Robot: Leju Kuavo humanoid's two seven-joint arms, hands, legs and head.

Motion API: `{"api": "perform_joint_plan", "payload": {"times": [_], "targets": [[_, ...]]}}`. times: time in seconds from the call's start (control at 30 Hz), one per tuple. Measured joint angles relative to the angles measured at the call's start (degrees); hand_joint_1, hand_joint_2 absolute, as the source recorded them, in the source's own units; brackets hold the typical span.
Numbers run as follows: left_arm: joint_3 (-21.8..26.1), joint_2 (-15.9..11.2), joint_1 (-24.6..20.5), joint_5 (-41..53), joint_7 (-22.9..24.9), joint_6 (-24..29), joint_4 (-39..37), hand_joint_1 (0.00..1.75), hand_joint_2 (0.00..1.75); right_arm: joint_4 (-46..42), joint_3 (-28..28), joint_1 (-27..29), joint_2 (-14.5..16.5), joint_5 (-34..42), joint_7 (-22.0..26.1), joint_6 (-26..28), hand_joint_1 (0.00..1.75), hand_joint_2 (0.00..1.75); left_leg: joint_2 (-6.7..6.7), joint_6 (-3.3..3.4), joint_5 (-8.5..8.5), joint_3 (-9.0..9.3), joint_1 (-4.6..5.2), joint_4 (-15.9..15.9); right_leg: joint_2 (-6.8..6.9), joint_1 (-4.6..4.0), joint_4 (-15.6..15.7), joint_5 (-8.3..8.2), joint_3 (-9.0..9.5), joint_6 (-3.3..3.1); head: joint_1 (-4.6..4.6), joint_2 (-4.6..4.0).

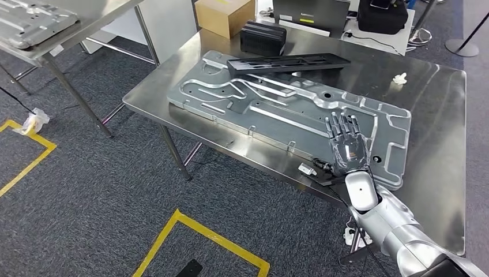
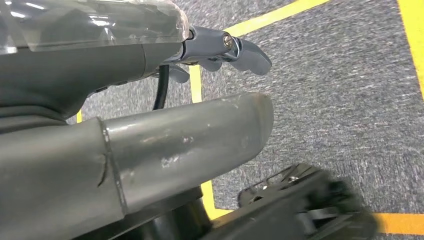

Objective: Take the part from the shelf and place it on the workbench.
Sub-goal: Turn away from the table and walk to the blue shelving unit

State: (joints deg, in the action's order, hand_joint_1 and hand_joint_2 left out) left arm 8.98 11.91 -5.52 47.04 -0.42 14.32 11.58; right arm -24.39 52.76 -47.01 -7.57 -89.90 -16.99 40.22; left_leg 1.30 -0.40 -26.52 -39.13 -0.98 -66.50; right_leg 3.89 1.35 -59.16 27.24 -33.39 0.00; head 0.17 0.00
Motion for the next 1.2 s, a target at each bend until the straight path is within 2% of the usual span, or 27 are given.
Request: {"api": "perform_joint_plan", "payload": {"times": [0.07,0.1,0.17,0.2,0.27,0.3,0.33,0.37,0.4,0.43,0.47,0.53,0.6,0.63,0.67,0.7,0.73,0.77,0.83,0.87,0.9,0.93,0.97,1.03,1.1,1.13,1.2], "targets": [[0.03,0.01,-0.10,0.00,-0.01,0.03,0.00,0.00,0.00,0.03,0.04,-0.08,-0.01,-0.01,-0.01,0.00,0.00,0.00,2.42,0.76,1.74,3.17,0.70,6.18,1.12,-0.38,-0.04,0.26,0.25,0.42,0.03,0.00],[0.05,0.01,-0.13,0.00,-0.01,0.03,0.00,0.00,0.00,0.04,0.07,-0.11,0.00,-0.02,-0.01,0.00,0.00,0.00,3.01,1.06,1.74,3.65,1.02,7.30,1.69,-0.57,-0.01,0.33,0.36,0.66,0.05,0.00],[0.11,0.01,-0.06,0.00,0.00,0.04,0.00,0.00,0.00,0.05,0.12,-0.19,0.14,-0.04,-0.01,0.01,0.00,0.00,1.81,1.60,1.93,3.61,1.16,7.58,2.78,-0.68,0.19,0.42,0.58,1.25,0.08,0.00],[0.14,0.01,0.01,0.00,0.00,0.04,0.00,0.00,0.00,0.05,0.16,-0.24,0.21,-0.04,-0.01,0.01,0.00,0.00,1.15,1.93,2.14,3.70,1.07,7.89,2.50,-0.58,0.03,0.74,0.64,1.55,0.10,0.00],[0.16,0.02,-0.02,0.04,0.00,0.04,0.00,0.00,0.00,0.07,0.24,-0.39,0.28,-0.07,-0.01,0.01,0.00,0.00,-0.13,2.69,2.64,3.90,0.77,8.53,-0.04,-0.24,-2.90,2.93,-0.54,1.99,0.15,0.00],[0.17,0.03,-0.09,0.06,0.00,0.04,0.00,0.00,0.00,0.11,0.28,-0.37,0.18,-0.08,-0.01,0.01,0.00,0.00,-0.79,2.92,2.77,3.87,0.73,8.64,-1.78,-0.11,-6.06,4.65,-1.96,2.06,0.20,0.00],[0.17,0.03,-0.16,0.08,0.00,0.04,0.00,0.00,0.00,0.16,0.34,-0.27,0.10,-0.10,0.00,0.01,0.00,0.00,-1.53,3.08,2.84,3.80,0.74,8.62,-2.90,-0.07,-9.90,6.40,-3.84,2.09,0.21,0.00],[0.18,0.04,-0.17,0.09,0.00,0.04,0.00,0.00,0.00,0.26,0.40,-0.09,0.01,-0.11,0.01,-0.01,0.00,0.00,-2.36,3.15,2.87,3.75,0.78,8.55,-3.47,-0.08,-13.23,7.47,-5.56,2.13,0.23,0.00],[0.19,0.04,-0.12,0.09,0.00,0.04,0.00,0.00,0.00,0.35,0.46,0.08,-0.07,-0.12,0.01,-0.01,0.00,0.00,-3.23,3.16,2.87,3.71,0.82,8.43,-3.74,-0.07,-15.08,7.54,-6.63,2.16,0.22,0.00],[0.19,0.04,-0.06,0.09,0.00,0.04,0.00,0.00,0.00,0.43,0.51,0.18,-0.08,-0.13,0.02,-0.01,0.00,0.00,-4.07,3.15,2.86,3.69,0.84,8.28,-3.86,-0.06,-14.83,6.52,-6.74,2.16,0.22,0.00],[0.20,0.05,-0.03,0.11,0.00,0.04,0.00,0.00,0.00,0.49,0.54,0.21,-0.08,-0.13,0.03,-0.01,0.00,0.00,-4.88,3.10,2.82,3.69,0.84,8.10,-4.08,-0.02,-12.32,4.52,-5.77,2.11,0.22,0.00],[0.20,0.11,-0.09,0.20,0.00,0.03,0.00,0.00,0.00,0.52,0.58,0.13,-0.11,-0.14,0.08,0.00,0.00,0.00,-6.33,2.79,2.68,3.45,0.85,7.63,-6.46,0.22,-4.84,0.81,-2.67,1.89,0.21,0.00],[0.20,0.17,-0.19,0.29,0.00,0.02,0.00,0.00,0.00,0.58,0.60,0.12,-0.17,-0.15,0.16,-0.01,0.00,0.00,-7.67,2.19,2.75,2.85,0.72,7.34,-8.71,0.30,-0.86,-0.29,-1.06,1.62,0.19,0.00],[0.20,0.17,-0.19,0.31,0.00,0.01,0.00,0.00,0.00,0.61,0.61,0.13,-0.16,-0.15,0.19,-0.01,0.00,0.00,-8.35,1.79,2.93,2.57,0.62,7.35,-8.81,0.21,-0.64,-0.17,-0.96,1.43,0.18,0.00],[0.20,0.17,-0.12,0.32,0.00,0.01,0.00,0.00,0.00,0.61,0.62,0.11,-0.08,-0.15,0.21,-0.01,0.00,0.00,-9.04,1.38,3.12,2.41,0.52,7.49,-8.14,0.19,-0.53,-0.28,-0.91,1.16,0.19,0.00],[0.21,0.17,-0.01,0.32,0.00,0.02,0.00,0.00,0.00,0.61,0.63,0.04,0.02,-0.15,0.22,-0.01,0.00,0.00,-8.92,1.04,3.08,2.24,0.51,7.39,-7.40,0.24,-0.26,-0.43,-0.75,0.81,0.19,0.00],[0.21,0.17,0.06,0.32,0.00,0.02,0.00,0.00,0.00,0.60,0.63,-0.05,0.12,-0.15,0.22,0.00,0.00,0.00,-7.95,0.74,2.61,1.87,0.61,6.71,-6.66,0.36,0.06,-0.59,-0.54,0.37,0.04,0.00],[0.22,0.16,0.03,0.32,0.00,0.03,0.00,0.00,0.00,0.60,0.64,-0.13,0.20,-0.15,0.23,0.00,0.00,0.00,-6.32,0.49,1.47,1.00,0.72,4.88,-5.87,0.46,0.37,-0.71,-0.33,0.00,-0.11,0.00],[0.22,0.15,-0.14,0.33,0.00,0.03,0.00,0.00,0.00,0.62,0.64,-0.14,0.16,-0.15,0.25,0.00,0.00,0.00,-2.94,0.08,-2.05,-2.19,0.64,-1.91,-4.24,0.33,0.56,-0.70,-0.11,-0.50,-0.43,0.00],[0.22,0.15,-0.22,0.33,0.00,0.04,0.00,0.00,0.00,0.63,0.64,-0.10,0.14,-0.15,0.28,0.00,0.00,0.00,-2.20,-0.13,-3.52,-3.98,0.49,-5.60,-3.37,0.24,0.54,-0.64,-0.09,-0.56,-0.44,0.00],[0.22,0.15,-0.22,0.32,0.00,0.04,0.00,0.00,0.00,0.64,0.64,-0.05,0.12,-0.15,0.36,0.00,0.00,0.00,-1.87,-0.29,-4.11,-5.11,0.36,-7.92,-2.55,0.19,0.53,-0.57,-0.07,-0.59,-0.44,0.00],[0.22,0.15,-0.20,0.31,0.00,0.04,0.00,0.00,0.00,0.66,0.65,-0.02,0.12,-0.15,0.45,0.00,0.00,0.00,-1.68,-0.39,-3.68,-5.24,0.26,-8.25,-1.76,0.17,0.51,-0.50,-0.02,-0.55,-0.45,0.00],[0.22,0.15,-0.18,0.28,0.00,0.04,0.00,0.00,0.00,0.66,0.66,-0.03,0.14,-0.15,0.56,0.00,0.00,0.00,-1.43,-0.39,-2.27,-4.13,0.20,-6.22,-1.00,0.17,0.50,-0.39,0.09,-0.45,-0.45,0.00],[0.22,0.14,-0.26,0.25,0.00,0.03,0.00,0.00,0.00,0.66,0.66,-0.14,0.17,-0.15,0.75,0.00,0.00,0.00,0.69,-0.08,1.11,0.36,0.50,1.85,0.42,0.01,0.48,-0.04,0.48,-0.07,-0.46,0.00],[0.23,0.15,-0.49,0.22,0.01,0.00,0.00,0.00,0.00,0.70,0.67,-0.38,0.22,-0.15,0.95,0.00,0.00,0.00,2.47,0.64,2.49,3.15,0.98,7.16,1.58,-0.38,0.48,0.29,0.81,0.47,-0.38,0.00],[0.24,0.15,-0.56,0.20,0.02,-0.02,0.00,0.00,0.00,0.73,0.67,-0.52,0.36,-0.15,1.04,0.00,0.00,0.00,2.52,0.99,2.29,3.32,1.22,7.71,2.11,-0.58,0.55,0.39,0.94,0.75,-0.34,0.00],[0.29,0.16,-0.55,0.16,0.07,-0.03,0.00,0.00,0.00,0.79,0.70,-0.77,0.84,-0.15,1.14,-0.01,0.00,0.00,1.19,1.75,2.48,3.30,1.15,8.06,2.71,-0.53,0.66,0.67,1.26,1.39,-0.29,0.00]]}}
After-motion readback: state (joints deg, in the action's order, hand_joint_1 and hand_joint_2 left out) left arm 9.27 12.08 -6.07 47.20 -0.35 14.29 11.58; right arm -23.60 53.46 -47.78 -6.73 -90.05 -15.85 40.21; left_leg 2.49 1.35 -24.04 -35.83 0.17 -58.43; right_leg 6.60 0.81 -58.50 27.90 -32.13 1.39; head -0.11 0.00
